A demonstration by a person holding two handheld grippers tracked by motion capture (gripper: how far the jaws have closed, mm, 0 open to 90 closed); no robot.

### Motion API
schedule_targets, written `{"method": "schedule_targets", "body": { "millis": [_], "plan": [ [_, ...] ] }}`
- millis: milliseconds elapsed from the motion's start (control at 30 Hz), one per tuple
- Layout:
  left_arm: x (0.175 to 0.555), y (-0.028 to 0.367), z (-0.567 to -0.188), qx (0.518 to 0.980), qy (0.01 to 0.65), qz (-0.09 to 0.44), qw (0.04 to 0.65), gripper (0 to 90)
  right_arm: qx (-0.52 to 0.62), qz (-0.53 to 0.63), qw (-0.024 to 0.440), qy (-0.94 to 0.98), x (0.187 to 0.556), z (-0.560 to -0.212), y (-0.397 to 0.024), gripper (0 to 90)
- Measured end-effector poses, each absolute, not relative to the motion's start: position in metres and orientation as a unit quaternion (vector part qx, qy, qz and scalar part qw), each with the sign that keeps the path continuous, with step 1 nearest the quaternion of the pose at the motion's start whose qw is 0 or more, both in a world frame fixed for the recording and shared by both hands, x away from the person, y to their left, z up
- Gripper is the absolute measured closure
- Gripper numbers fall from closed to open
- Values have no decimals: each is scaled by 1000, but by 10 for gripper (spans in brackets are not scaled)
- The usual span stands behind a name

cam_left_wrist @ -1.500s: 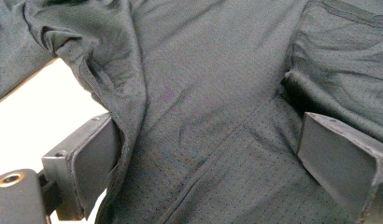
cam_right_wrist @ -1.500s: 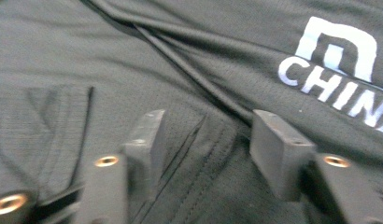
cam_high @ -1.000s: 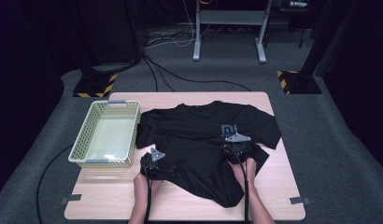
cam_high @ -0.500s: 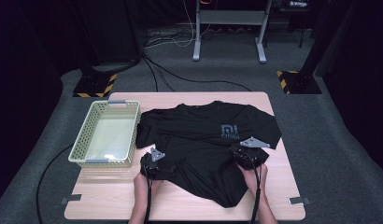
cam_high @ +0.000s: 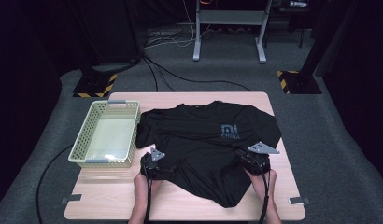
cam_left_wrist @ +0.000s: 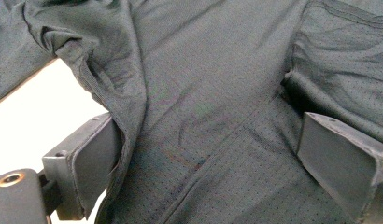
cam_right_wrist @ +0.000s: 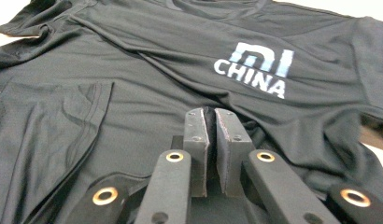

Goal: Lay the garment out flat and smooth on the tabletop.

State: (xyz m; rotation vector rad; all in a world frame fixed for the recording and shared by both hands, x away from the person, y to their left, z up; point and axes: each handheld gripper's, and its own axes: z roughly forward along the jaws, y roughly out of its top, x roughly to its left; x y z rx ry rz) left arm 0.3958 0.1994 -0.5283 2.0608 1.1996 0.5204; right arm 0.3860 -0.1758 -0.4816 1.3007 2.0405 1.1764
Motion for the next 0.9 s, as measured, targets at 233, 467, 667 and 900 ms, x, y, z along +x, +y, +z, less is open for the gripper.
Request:
{"method": "schedule_targets", "body": {
  "millis": [233, 467, 667, 900],
  "plan": [
    [396, 200, -528, 793, 462, 200, 343, 70, 476, 421, 227, 738, 374, -481, -186, 835],
    [396, 200, -528, 793, 462, 200, 343, 70, 482, 421, 230, 733, 363, -480, -196, 836],
    [396, 199, -528, 793, 462, 201, 343, 71, 486, 416, 237, 732, 352, -479, -206, 836],
    [396, 199, -528, 793, 462, 201, 343, 71, 494, 406, 242, 730, 340, -481, -218, 836]
  ]
}}
